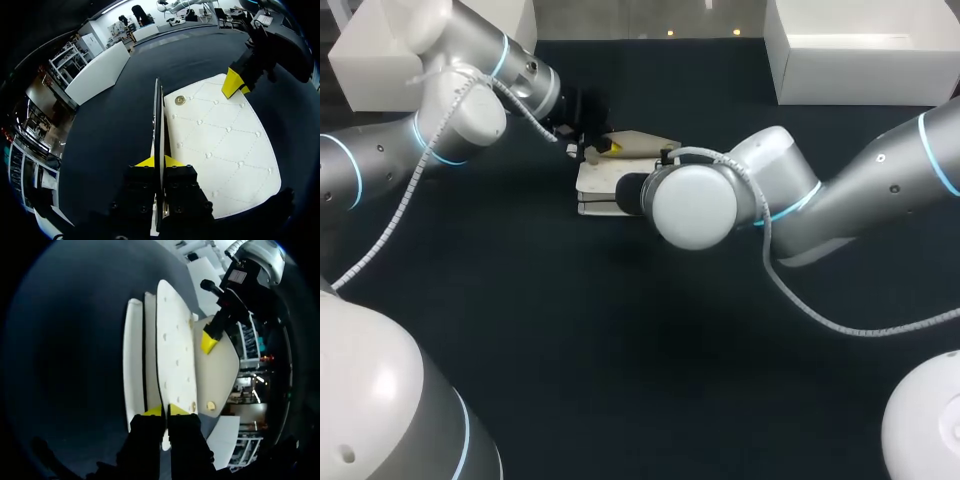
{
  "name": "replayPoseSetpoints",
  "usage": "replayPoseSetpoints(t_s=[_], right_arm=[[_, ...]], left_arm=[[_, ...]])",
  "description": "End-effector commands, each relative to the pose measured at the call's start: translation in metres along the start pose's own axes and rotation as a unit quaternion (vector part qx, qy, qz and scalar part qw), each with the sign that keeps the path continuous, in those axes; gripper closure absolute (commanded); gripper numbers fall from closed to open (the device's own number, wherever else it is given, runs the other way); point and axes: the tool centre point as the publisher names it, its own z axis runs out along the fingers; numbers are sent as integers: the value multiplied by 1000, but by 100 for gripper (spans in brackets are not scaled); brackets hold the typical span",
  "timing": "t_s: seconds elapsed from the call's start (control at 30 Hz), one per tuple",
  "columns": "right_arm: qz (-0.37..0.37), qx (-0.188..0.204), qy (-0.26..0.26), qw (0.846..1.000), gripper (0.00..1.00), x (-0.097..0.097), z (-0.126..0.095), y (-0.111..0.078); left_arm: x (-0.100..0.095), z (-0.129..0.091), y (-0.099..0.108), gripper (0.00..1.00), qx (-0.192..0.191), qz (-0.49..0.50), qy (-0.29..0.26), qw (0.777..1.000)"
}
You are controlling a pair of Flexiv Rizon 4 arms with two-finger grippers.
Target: Pick up the bag, open it, inspect its contents, close it, and place it on the opposite side
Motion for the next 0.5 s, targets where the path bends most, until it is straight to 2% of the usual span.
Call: replayPoseSetpoints(t_s=[0.03, 0.27, 0.5], right_arm=[[-1, -1, -4, 1000, 100, 3, 2, 1], [2, 0, -6, 1000, 100, 3, 2, 1], [2, 0, -6, 1000, 100, 3, 2, 1]], left_arm=[[3, 0, -1, 100, 10, 11, -13, 1000], [15, -3, -7, 100, 18, 54, -50, 997], [23, -1, -3, 100, 26, 70, -85, 994]])
